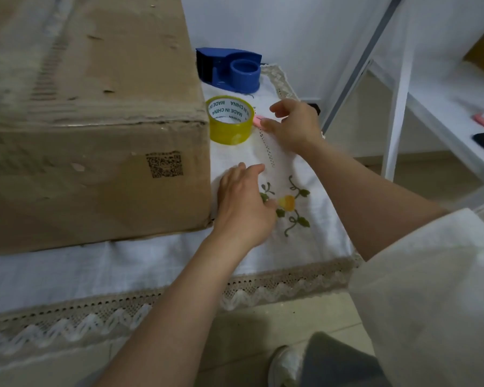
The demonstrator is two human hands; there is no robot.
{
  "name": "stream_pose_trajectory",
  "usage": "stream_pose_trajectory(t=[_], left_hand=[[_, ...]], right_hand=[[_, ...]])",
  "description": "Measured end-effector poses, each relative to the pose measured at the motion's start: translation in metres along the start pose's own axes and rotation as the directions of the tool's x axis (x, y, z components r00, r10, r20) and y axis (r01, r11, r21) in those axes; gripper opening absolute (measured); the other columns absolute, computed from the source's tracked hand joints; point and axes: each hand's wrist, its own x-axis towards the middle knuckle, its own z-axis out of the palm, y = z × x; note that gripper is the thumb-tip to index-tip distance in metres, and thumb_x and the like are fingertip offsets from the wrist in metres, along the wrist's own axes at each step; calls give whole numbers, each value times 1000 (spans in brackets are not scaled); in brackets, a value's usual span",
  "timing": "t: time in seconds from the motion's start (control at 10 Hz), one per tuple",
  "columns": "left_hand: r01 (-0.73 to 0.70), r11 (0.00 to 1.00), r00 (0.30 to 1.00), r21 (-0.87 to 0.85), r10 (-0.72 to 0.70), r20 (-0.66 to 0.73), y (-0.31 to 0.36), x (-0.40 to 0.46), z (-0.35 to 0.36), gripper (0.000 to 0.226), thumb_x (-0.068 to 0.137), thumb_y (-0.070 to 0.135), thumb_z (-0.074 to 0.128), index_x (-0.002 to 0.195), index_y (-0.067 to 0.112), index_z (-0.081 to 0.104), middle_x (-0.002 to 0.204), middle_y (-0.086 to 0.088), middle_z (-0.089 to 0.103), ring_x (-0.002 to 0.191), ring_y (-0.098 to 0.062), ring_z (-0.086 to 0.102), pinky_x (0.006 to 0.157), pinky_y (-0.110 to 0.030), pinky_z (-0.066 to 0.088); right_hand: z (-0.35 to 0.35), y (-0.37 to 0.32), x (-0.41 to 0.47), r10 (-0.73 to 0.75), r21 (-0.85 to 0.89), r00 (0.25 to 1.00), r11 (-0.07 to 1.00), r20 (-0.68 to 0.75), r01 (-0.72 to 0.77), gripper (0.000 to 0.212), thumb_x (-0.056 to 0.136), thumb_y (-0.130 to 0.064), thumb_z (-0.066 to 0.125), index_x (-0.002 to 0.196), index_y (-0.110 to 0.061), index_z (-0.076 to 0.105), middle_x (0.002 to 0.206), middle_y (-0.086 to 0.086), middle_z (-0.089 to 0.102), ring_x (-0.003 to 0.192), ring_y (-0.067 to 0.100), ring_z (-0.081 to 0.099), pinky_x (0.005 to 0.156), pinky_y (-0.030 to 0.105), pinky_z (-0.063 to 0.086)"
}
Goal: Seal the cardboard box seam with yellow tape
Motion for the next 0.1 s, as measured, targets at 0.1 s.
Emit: stream_pose_trajectory(t=[0.1], left_hand=[[-48, 998, 997, -32, 45, -62, 1, -2, 1, 56, 96, 22, 61, 147, 23, 39, 156, -1, 36, 148, -18, 24, 120, -31, 21]], right_hand=[[-6, 1, -15, 7, 75, 999, 997, -53, -3, 41, 88, -41, 69, 120, -16, 66, 120, 0, 68, 108, 15, 62, 98, 32, 50]])
